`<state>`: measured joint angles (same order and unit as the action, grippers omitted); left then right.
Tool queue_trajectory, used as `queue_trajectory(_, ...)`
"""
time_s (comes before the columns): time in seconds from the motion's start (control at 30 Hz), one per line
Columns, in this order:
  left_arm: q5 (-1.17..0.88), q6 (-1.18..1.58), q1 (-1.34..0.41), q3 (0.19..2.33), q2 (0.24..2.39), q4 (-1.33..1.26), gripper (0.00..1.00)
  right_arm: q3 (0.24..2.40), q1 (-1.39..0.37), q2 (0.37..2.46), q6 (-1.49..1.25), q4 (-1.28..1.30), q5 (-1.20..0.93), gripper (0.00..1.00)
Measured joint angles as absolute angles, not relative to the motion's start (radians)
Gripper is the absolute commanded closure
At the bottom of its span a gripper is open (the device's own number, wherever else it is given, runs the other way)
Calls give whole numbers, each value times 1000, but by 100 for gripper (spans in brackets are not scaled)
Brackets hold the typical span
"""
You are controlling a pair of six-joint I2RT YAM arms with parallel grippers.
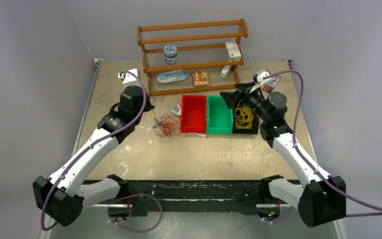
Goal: Untangle the cables
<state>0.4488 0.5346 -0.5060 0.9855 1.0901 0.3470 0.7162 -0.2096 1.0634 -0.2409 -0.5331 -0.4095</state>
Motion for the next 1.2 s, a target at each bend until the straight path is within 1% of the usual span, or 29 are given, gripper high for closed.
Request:
queue_trajectory(0.33, 361, 429, -505, 1150, 1073, 386, 100, 785, -414, 1215, -244, -619, -411, 15)
queue_trajectory(0.7, 262, 398, -505, 1276, 1074, 402, 100, 912, -623, 1425, -263, -732, -412, 18)
queue_trajectory(1.07, 227, 396, -505, 1400, 1085, 436, 100, 1076, -714, 1695, -272, -883, -417, 21)
queue_trajectory(1.2, 212, 395, -505, 1446, 1092, 437, 100, 1151, -732, 1800, -272, -913, -437, 24)
